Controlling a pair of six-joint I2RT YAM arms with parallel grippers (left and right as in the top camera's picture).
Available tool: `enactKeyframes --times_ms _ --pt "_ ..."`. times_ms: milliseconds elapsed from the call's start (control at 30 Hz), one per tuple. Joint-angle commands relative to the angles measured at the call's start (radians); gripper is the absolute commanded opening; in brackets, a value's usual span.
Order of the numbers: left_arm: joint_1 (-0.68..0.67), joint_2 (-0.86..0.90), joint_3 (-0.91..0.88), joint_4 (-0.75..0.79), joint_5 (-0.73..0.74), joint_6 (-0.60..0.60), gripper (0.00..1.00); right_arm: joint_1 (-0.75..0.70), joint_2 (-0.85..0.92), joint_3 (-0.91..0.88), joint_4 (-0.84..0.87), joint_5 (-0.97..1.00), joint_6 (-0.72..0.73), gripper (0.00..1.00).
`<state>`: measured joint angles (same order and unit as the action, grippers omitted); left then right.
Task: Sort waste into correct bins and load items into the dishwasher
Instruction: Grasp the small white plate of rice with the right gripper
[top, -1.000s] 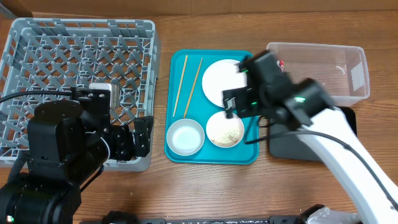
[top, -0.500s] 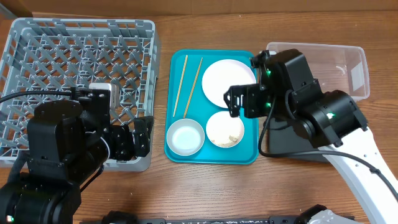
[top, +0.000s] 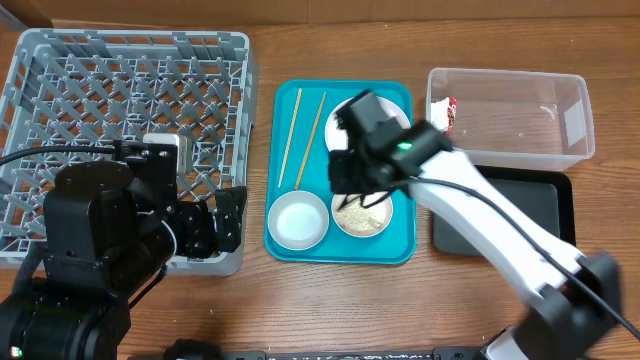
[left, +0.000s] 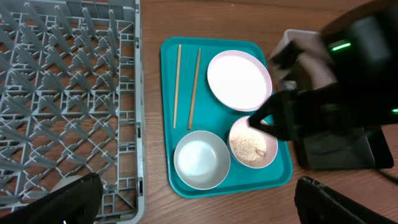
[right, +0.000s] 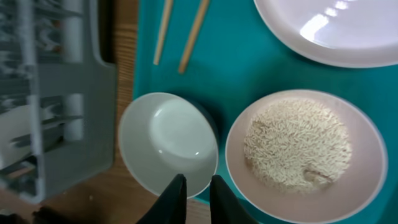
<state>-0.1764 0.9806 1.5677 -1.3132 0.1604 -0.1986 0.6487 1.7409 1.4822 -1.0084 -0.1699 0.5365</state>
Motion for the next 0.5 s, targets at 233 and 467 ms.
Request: enactKeyframes --times_ms 233,467 --pt "-0.001 0.001 0.006 0.000 -0.007 0.019 1.00 0.013 0.149 -0.004 0.009 0.063 0.201 0.45" --pt "-0.001 0.001 0.006 0.000 -0.007 0.019 1.00 0.020 0.220 -0.021 0.049 0.064 0.299 0.45"
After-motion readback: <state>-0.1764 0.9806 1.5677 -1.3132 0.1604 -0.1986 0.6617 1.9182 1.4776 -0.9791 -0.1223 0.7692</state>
